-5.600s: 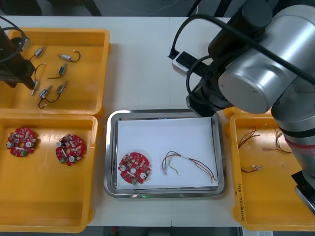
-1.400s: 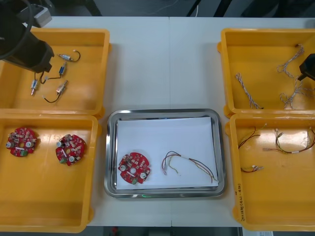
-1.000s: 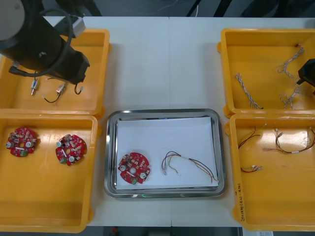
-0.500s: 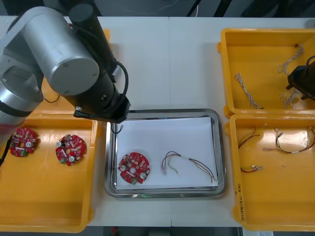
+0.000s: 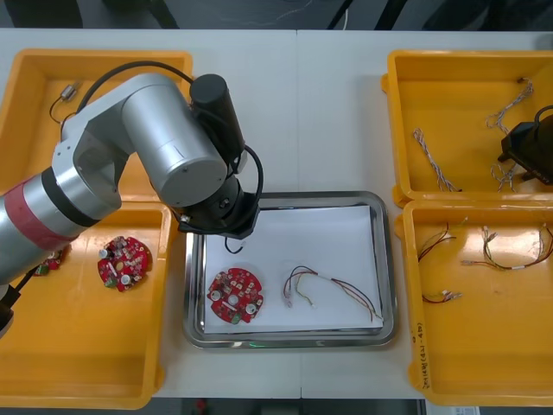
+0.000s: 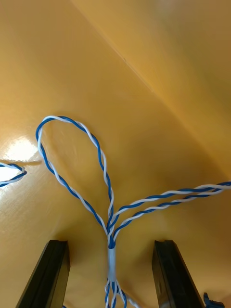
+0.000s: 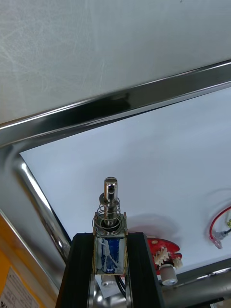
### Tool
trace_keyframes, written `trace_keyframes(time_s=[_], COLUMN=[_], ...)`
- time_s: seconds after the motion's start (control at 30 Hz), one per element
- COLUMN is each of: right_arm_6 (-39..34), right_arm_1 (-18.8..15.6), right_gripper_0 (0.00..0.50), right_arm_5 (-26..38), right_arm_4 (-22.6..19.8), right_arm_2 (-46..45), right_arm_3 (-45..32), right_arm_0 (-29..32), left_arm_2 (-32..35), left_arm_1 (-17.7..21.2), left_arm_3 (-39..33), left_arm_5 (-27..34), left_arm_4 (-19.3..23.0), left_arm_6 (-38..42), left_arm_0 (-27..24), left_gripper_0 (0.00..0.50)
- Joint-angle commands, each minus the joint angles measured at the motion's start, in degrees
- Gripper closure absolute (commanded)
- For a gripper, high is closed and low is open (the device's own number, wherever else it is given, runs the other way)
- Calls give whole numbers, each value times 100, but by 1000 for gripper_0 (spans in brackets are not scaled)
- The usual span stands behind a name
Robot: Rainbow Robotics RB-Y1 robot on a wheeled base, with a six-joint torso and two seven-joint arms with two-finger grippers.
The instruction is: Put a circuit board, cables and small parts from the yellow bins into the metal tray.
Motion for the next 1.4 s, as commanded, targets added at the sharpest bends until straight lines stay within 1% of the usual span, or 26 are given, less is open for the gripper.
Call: trace_keyframes(time_s=[0.03,0.2,0.27,0.3,0.33,0.37,0.73,0.83,0.9,0.93,0.97,1.0,1.03,1.07,1.1,1.13,1.17,1.2,1.4], right_arm_6=[-289,-307,-307,-307,-307,-307,-272,-272,-245,-245,-236,-228,-228,-236,-228,-228,-219,-201,-131], right_arm_1=[46,63,63,55,63,63,46,28,2,-7,-25,-33,-60,-69,-86,-86,-104,-121,-218], right_gripper_0=[0,0,112,251,431,500,500,500,500,500,500,500,500,500,500,500,500,500,500], right_arm_5=[-37,-37,-28,-28,-28,-19,-28,51,227,289,420,500,675,860,1036,1106,1264,1396,2011], right_arm_4=[-45,-45,-45,-54,-54,-54,-98,-45,-1,16,34,43,78,95,113,122,139,157,166], right_arm_2=[-54,-54,-36,-36,-27,-27,-107,-107,-107,-98,-89,-98,-98,-98,-89,-89,-98,-98,-89], right_arm_3=[-97,-97,-97,-97,-97,-97,-149,-211,-360,-404,-527,-589,-738,-879,-1002,-1063,-1178,-1309,-1960], right_arm_0=[82,82,82,82,82,91,99,99,99,99,99,99,99,99,99,99,99,99,99], left_arm_2=[-306,-499,-543,-596,-649,-693,-877,-877,-877,-877,-877,-877,-877,-877,-877,-877,-877,-877,-851], left_arm_1=[-124,-115,-115,-106,-80,-63,25,69,104,113,122,131,140,148,157,157,148,157,219], left_arm_3=[174,306,341,350,341,350,429,429,438,438,429,429,438,429,429,438,438,429,394], left_arm_5=[-310,-468,-477,-486,-503,-539,-697,-741,-785,-794,-785,-785,-785,-785,-785,-785,-785,-785,-794], left_arm_4=[-138,-217,-217,-234,-243,-252,-296,-287,-296,-296,-296,-305,-313,-331,-357,-357,-366,-375,-357], left_arm_6=[-21,14,23,32,49,58,111,111,111,111,111,120,120,129,137,137,146,155,181], left_arm_0=[-257,-257,-257,-257,-257,-257,-239,-213,-186,-186,-177,-177,-177,-177,-177,-177,-177,-177,-186], left_gripper_0=[500,500,500,500,500,500,500,500,491,473,399,349,254,137,83,63,13,0,0])
